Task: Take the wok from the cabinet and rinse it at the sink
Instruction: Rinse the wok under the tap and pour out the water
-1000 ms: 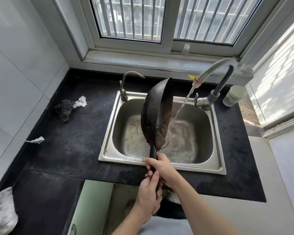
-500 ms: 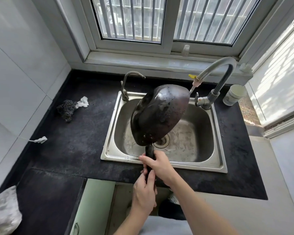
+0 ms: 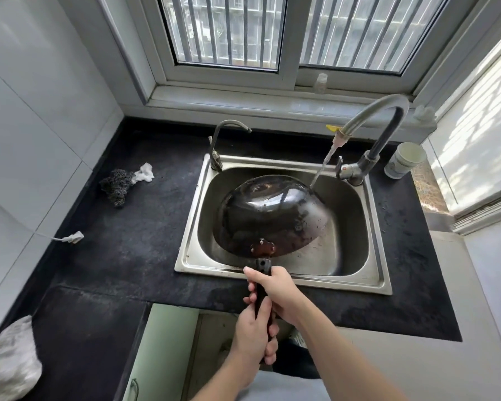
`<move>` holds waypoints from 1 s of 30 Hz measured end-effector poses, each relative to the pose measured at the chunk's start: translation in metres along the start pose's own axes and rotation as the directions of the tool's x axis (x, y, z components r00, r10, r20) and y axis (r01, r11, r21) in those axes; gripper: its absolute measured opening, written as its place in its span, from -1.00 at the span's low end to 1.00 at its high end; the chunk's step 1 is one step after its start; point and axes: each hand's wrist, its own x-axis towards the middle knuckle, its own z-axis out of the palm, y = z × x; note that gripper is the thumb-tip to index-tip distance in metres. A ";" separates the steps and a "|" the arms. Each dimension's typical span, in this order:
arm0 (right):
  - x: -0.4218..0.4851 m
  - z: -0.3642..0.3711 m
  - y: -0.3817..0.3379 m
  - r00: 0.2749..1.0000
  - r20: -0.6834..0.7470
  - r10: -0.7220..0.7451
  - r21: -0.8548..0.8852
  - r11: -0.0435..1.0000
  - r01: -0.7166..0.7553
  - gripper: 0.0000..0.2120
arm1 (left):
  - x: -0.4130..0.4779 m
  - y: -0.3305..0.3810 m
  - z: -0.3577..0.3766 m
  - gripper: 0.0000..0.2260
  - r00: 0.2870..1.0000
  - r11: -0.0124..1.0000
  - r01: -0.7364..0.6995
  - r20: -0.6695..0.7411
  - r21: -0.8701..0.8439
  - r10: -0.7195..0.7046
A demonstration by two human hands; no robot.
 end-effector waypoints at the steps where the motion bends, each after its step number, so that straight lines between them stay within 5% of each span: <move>1: 0.001 0.002 0.000 1.000 -0.011 0.027 0.009 1.000 -0.026 -0.75 | 0.000 -0.002 -0.001 -0.67 1.000 0.999 -0.017 -0.017 0.029 0.017; 10: 0.004 0.002 -0.002 0.995 -0.043 0.089 0.071 0.994 -0.086 -0.68 | 0.009 -0.007 -0.008 -0.73 0.987 0.960 -0.148 -0.026 0.236 0.158; 17: 0.004 -0.003 0.003 0.991 -0.132 -0.034 0.075 0.996 0.044 -0.75 | 0.015 -0.008 -0.003 -0.73 0.971 0.904 -0.221 -0.006 0.365 0.239; 30: 0.007 -0.013 0.006 0.985 -0.169 -0.029 0.197 0.978 0.063 -0.66 | 0.022 -0.011 0.010 -0.72 0.970 0.876 -0.197 -0.042 0.440 0.240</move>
